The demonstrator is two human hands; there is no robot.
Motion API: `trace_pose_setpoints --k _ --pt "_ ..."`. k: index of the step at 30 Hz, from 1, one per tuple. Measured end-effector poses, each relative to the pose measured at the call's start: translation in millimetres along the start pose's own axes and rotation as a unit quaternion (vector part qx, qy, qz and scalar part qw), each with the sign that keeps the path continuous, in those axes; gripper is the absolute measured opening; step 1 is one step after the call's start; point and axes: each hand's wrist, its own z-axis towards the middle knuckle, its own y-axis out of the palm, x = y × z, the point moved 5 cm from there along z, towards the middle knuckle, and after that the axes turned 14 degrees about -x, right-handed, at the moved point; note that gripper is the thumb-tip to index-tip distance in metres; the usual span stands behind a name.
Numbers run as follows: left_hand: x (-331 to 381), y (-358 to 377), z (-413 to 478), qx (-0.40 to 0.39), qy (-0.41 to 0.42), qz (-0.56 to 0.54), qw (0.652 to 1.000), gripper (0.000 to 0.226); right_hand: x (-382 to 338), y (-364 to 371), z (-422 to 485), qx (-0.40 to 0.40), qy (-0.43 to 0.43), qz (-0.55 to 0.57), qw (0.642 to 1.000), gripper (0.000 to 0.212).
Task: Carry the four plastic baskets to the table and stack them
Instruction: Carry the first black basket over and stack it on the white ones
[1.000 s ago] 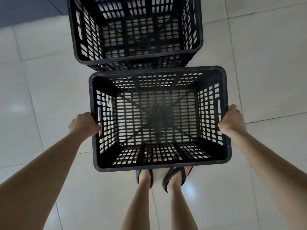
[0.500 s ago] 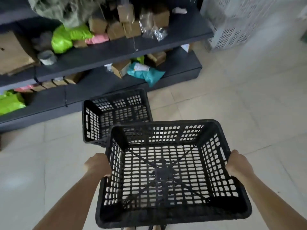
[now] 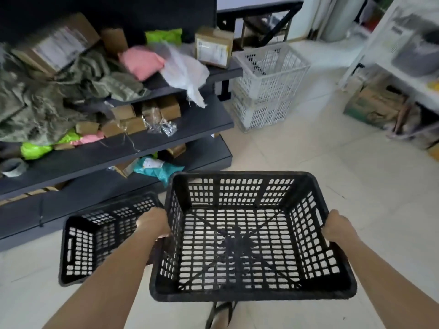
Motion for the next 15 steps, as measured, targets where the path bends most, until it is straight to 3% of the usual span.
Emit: trace_pose_setpoints --k 6,8,15 --pt "118.2 -89.1 -9.5 0.027 0.033 -0.01 0.999 0.027 29.3 -119.6 81.5 0.009 -0.008 -0.003 1.0 0.022" --pt "158.5 -114.8 -9.6 0.031 0.034 -0.025 0.999 0.024 40.8 -159.9 116.9 0.012 0.002 0.003 1.0 0.028" --pt "304.0 -210.9 -8.3 0.064 0.024 -0.106 0.992 0.042 55.9 -314.9 256.3 0.013 -0.047 -0.027 0.998 0.029"
